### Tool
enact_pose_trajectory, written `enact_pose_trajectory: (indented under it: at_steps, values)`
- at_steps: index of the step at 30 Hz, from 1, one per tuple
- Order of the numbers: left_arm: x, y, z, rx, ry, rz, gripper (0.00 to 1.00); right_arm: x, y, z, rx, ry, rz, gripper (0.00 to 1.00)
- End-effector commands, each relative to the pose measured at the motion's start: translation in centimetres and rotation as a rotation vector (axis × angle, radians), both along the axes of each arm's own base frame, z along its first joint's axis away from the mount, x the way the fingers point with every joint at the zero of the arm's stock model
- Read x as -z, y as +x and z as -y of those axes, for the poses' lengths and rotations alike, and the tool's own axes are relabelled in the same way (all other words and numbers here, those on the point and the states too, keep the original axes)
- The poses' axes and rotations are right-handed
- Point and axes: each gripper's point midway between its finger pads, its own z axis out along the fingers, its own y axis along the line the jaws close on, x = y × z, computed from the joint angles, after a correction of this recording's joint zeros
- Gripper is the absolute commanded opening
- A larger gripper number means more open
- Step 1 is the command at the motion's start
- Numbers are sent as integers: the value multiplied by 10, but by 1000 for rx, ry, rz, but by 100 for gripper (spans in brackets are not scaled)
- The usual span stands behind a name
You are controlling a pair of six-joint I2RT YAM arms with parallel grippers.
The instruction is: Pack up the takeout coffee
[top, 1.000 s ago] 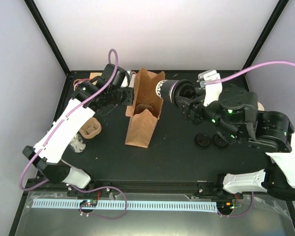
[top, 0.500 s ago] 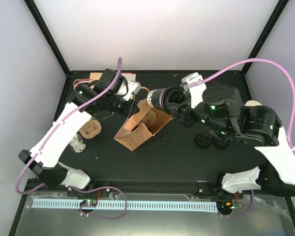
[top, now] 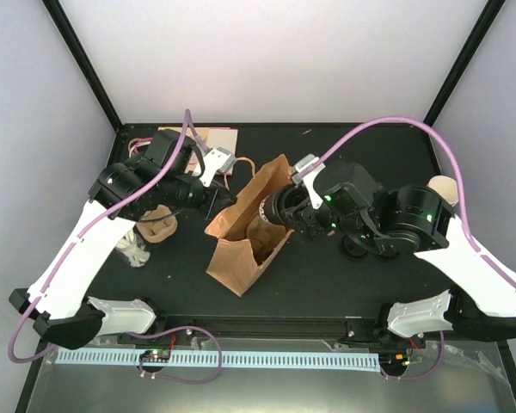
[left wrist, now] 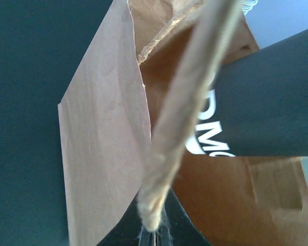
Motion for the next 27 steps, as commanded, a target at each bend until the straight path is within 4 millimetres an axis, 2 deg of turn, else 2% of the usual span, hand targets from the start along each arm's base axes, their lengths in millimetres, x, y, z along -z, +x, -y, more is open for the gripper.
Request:
enact_pose_trajectory:
  at_steps: [1, 7, 10, 15, 27]
  values:
    - [-12, -12, 5, 65, -60, 42, 2, 21, -14, -9, -90, -39, -79, 65]
    - [-11, -19, 13, 123, -93, 48, 2, 61, -18, -8, -88, -161, -158, 62]
    - [-9, -23, 19, 159, -105, 49, 2, 74, -24, -9, -107, -187, -203, 62]
    - [-4, -26, 26, 192, -96, 52, 2, 80, -25, -14, -118, -197, -223, 62]
    - [-13, -33, 34, 224, -143, 60, 1, 97, -15, -34, -154, -188, -174, 61]
